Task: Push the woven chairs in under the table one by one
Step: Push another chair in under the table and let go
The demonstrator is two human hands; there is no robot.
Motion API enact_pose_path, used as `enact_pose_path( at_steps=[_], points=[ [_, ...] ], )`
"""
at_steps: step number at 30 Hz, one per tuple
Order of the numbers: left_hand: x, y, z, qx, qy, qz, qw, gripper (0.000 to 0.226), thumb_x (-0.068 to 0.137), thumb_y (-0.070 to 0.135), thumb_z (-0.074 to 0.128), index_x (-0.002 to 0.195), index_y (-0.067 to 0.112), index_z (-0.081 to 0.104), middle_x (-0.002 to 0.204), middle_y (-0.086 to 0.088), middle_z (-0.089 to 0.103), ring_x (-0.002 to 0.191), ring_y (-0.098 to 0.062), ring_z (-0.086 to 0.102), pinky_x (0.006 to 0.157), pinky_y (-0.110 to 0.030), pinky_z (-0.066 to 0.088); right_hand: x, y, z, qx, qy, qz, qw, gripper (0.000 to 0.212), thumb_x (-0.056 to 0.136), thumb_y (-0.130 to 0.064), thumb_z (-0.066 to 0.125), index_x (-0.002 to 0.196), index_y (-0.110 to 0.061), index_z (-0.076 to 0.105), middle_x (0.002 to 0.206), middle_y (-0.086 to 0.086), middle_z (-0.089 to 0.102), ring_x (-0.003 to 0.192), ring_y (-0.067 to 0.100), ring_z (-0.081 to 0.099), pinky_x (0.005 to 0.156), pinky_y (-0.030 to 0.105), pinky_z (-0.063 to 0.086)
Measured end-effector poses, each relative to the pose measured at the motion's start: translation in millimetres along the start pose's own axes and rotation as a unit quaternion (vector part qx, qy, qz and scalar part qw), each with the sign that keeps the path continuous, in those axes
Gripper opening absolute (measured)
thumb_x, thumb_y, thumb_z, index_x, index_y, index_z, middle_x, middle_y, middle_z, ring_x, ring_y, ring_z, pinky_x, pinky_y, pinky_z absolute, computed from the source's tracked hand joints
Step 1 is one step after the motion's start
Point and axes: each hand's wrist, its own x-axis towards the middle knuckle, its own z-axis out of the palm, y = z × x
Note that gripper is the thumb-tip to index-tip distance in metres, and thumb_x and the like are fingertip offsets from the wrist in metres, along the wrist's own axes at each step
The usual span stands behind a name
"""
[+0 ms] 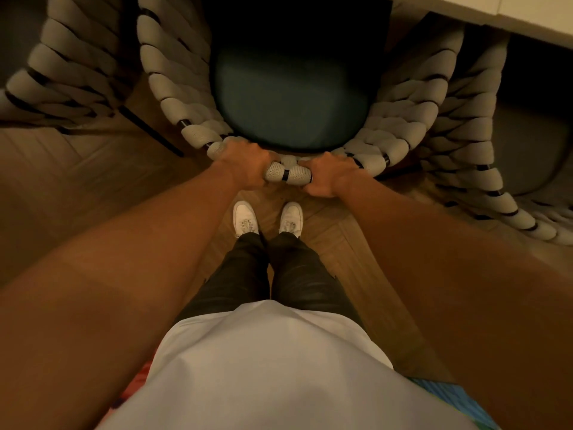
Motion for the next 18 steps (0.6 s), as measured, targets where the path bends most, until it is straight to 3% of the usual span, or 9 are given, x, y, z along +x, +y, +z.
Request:
enact_pose_path(
  at_steps=[6,10,14,18],
  points=[
    [-9,5,-2,-0.08,-0.025,-0.011,0.996,0.055,0.081,0.049,0.071,0.132,0.036,0.055,0.118,0.001,0.066,0.106,-0.024,0.062,0.092,-0.043,0.049,2,-2,3,0.008,-0.023,0.006,1.0,0.075,0.085,-0.053,0.066,0.153,-0.036,0.037,0.139,0.01,0.056,0.125,0.034,0.054,0.104,0.054,0.046],
    [-25,-7,-8,-0.074,-0.002,-0.008,0.997,0.065,0.079,0.054,0.07,0.137,0.029,0.053,0.126,-0.003,0.064,0.115,-0.025,0.058,0.105,-0.043,0.04,-8,-4,-3,-0.006,-0.029,-0.013,0.999,0.097,0.082,-0.058,0.07,0.16,-0.029,0.02,0.151,0.011,0.046,0.132,0.035,0.048,0.109,0.053,0.042],
    [-60,-30,-12,-0.079,0.019,-0.046,0.996,0.074,0.086,0.053,0.066,0.148,0.021,0.041,0.149,-0.005,0.047,0.141,-0.026,0.037,0.118,-0.043,0.021,-17,-20,-16,-0.042,0.003,-0.074,0.996,0.102,0.087,-0.061,0.064,0.163,-0.02,0.009,0.164,0.008,0.028,0.145,0.032,0.035,0.118,0.052,0.031],
    [-101,-53,-12,-0.125,0.064,-0.092,0.986,0.079,0.089,0.05,0.064,0.155,0.02,0.031,0.16,-0.006,0.032,0.149,-0.023,0.023,0.123,-0.044,0.013,-21,-57,-41,-0.069,0.034,-0.123,0.989,0.103,0.089,-0.062,0.063,0.163,-0.02,0.004,0.167,0.007,0.02,0.15,0.032,0.028,0.12,0.053,0.027]
  ],
)
